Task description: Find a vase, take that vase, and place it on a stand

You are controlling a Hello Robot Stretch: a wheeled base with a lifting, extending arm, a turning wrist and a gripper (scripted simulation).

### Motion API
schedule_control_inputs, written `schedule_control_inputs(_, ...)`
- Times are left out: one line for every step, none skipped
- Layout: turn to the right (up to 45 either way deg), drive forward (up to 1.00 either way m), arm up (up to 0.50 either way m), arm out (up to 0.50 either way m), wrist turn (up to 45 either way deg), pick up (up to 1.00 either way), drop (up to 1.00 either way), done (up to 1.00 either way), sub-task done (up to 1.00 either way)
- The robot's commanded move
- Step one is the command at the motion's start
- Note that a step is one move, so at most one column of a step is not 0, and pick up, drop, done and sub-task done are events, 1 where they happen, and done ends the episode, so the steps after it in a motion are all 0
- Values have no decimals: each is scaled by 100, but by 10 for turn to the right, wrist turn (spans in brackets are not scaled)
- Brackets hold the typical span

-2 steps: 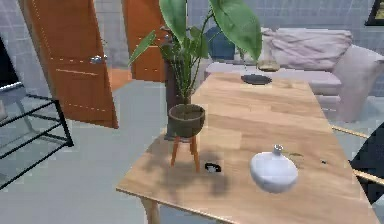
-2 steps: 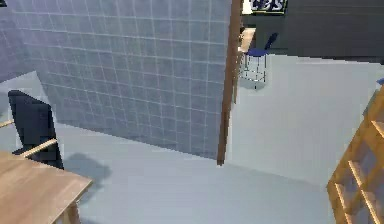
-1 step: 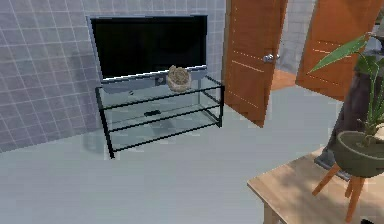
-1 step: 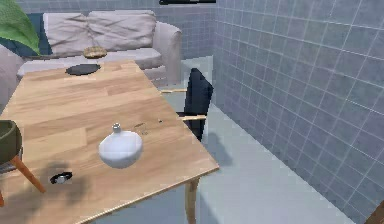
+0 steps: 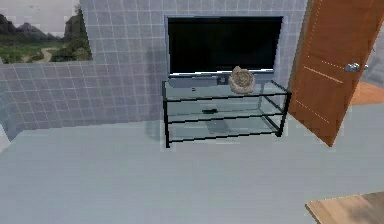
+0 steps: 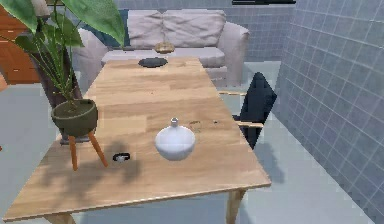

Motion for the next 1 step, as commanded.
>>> schedule_control_inputs(0, 0, 50, 0, 0, 0, 0, 0, 0)
